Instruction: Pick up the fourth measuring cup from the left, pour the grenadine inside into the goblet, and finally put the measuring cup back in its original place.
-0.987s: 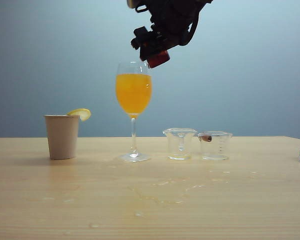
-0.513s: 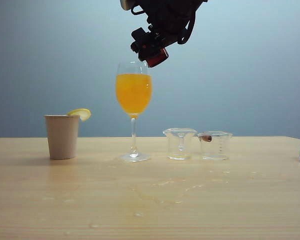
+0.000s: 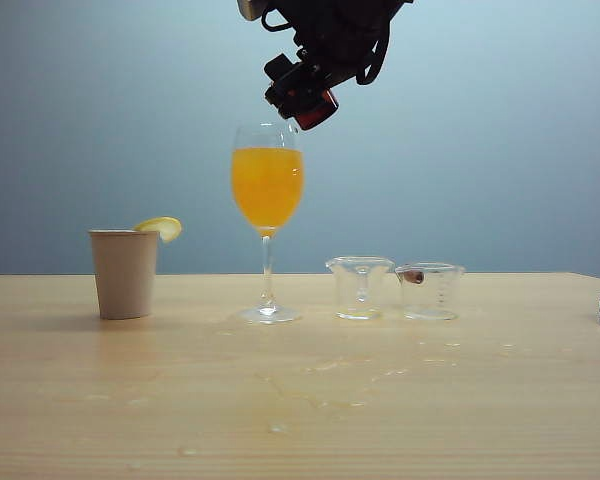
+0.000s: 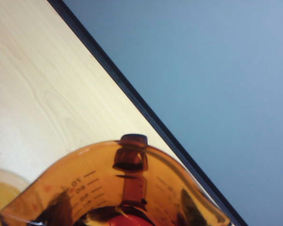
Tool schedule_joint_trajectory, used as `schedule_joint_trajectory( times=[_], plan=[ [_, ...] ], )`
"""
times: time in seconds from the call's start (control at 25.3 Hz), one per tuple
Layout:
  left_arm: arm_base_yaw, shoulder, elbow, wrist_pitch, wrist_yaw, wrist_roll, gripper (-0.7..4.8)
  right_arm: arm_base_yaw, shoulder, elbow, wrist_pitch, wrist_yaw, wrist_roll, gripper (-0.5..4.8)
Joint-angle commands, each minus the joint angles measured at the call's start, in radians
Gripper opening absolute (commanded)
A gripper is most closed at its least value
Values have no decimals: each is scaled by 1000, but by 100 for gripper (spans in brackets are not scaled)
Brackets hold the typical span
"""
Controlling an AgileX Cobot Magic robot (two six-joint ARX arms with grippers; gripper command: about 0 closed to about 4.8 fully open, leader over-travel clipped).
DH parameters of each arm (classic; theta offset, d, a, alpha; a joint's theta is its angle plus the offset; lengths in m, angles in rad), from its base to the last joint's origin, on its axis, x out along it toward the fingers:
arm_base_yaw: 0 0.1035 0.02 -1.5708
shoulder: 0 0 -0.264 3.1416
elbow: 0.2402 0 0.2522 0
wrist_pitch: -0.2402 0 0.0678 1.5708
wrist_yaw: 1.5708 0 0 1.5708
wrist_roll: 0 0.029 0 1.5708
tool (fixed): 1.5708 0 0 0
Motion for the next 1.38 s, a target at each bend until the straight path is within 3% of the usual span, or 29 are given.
schedule_joint_trajectory(
  times=[0.04, 0.55, 1.18, 1.38],
  plan=[
    [0, -2, 4, 13, 4, 0, -6, 2, -6, 8, 44, 5, -2, 166],
    [0, -2, 4, 13, 4, 0, -6, 1, 5, 9, 41, 13, -3, 166],
    [0, -2, 4, 13, 4, 0, -6, 13, 18, 9, 69, 23, -167, 165],
    [0, -2, 4, 12, 4, 0, -6, 28, 27, 9, 79, 27, -168, 165]
  ],
)
